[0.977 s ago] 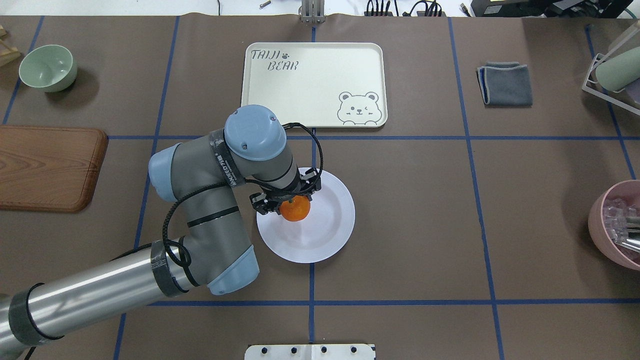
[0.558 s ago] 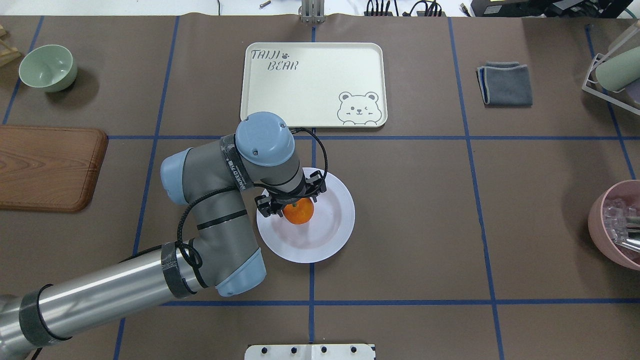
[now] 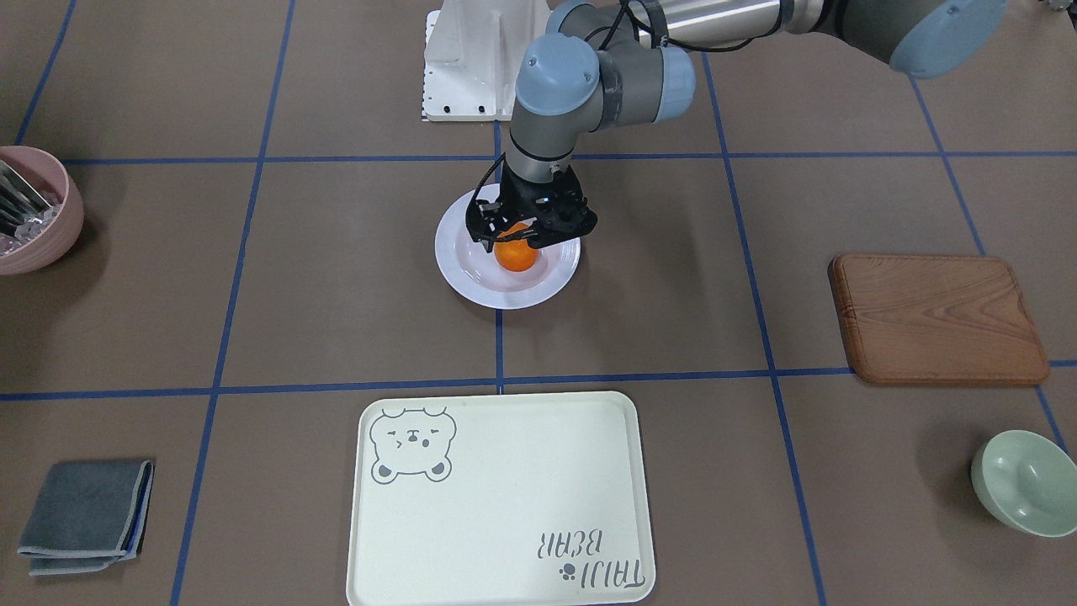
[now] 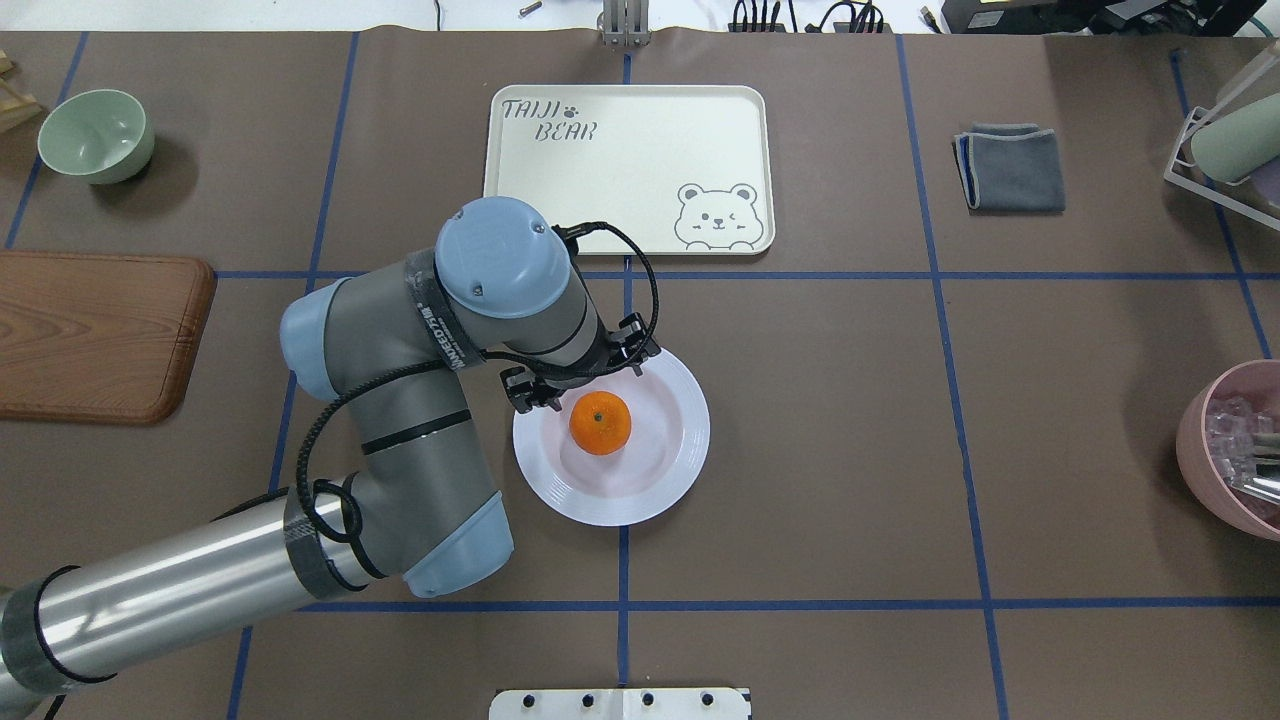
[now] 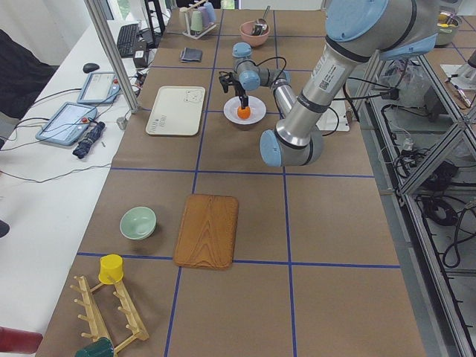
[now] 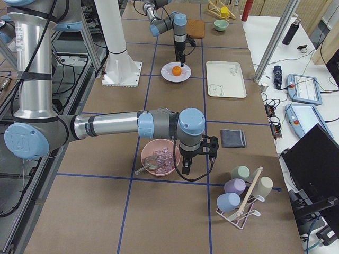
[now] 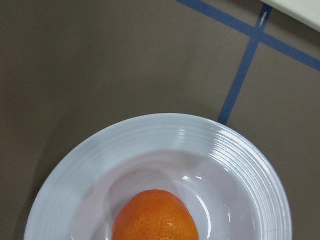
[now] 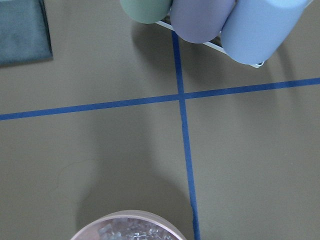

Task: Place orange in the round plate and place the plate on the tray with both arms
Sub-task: 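Open the left gripper to release the orange onto the plate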

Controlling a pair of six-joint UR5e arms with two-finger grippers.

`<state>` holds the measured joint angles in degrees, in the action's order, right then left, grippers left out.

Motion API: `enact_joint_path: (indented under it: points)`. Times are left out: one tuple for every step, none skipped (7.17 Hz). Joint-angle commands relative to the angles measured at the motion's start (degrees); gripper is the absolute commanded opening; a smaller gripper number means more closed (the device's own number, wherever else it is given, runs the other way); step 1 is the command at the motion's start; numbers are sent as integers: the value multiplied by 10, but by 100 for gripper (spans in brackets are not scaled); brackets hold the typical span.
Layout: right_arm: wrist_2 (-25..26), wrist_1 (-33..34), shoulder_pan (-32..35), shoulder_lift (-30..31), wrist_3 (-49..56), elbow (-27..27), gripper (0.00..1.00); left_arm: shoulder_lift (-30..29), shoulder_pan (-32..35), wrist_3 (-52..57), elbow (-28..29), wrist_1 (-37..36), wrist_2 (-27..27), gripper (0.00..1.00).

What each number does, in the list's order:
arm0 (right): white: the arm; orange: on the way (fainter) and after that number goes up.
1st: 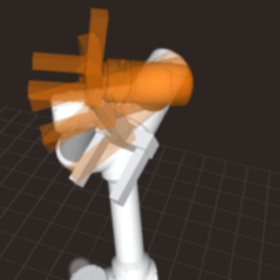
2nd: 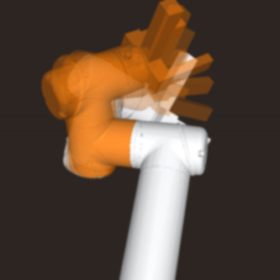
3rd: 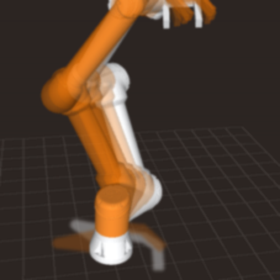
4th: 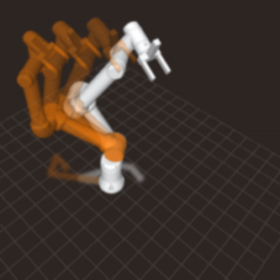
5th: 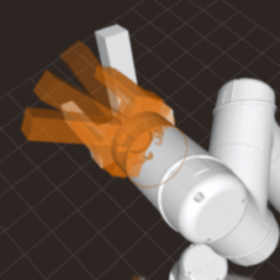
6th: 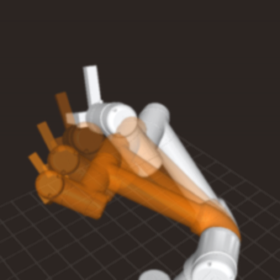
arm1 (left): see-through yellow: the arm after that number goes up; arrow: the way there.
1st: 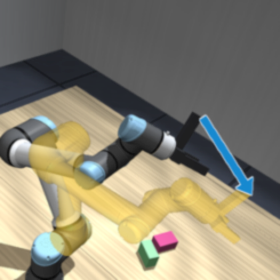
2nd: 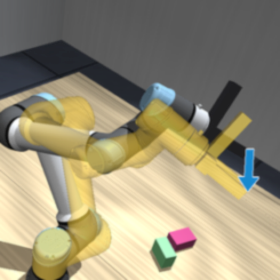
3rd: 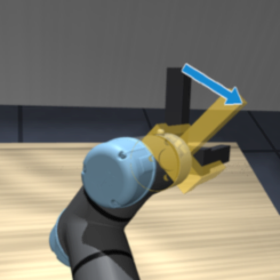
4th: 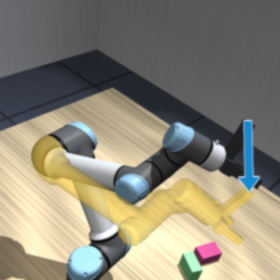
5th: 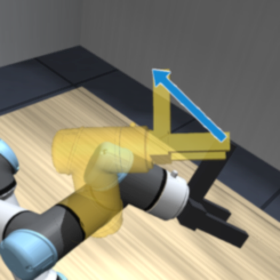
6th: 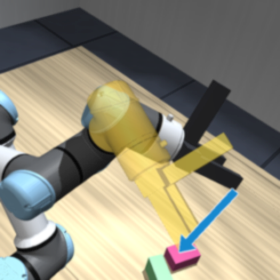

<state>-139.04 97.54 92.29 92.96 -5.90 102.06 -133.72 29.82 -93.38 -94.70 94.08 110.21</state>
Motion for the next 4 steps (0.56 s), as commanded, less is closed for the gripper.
enact_joint_path:
  points:
    - [-32,-6,-56,-8,-44,38,100,14,45,60,-76,-90,21,99]
    - [-32,-19,-95,-36,-103,46,100,43,56,79,-100,-96,22,99]
    - [-26,-41,-148,-76,-201,49,100,55,73,92,-108,-96,30,99]
    - [-7,-48,-210,-118,-291,49,100,56,81,92,-108,-96,28,99]
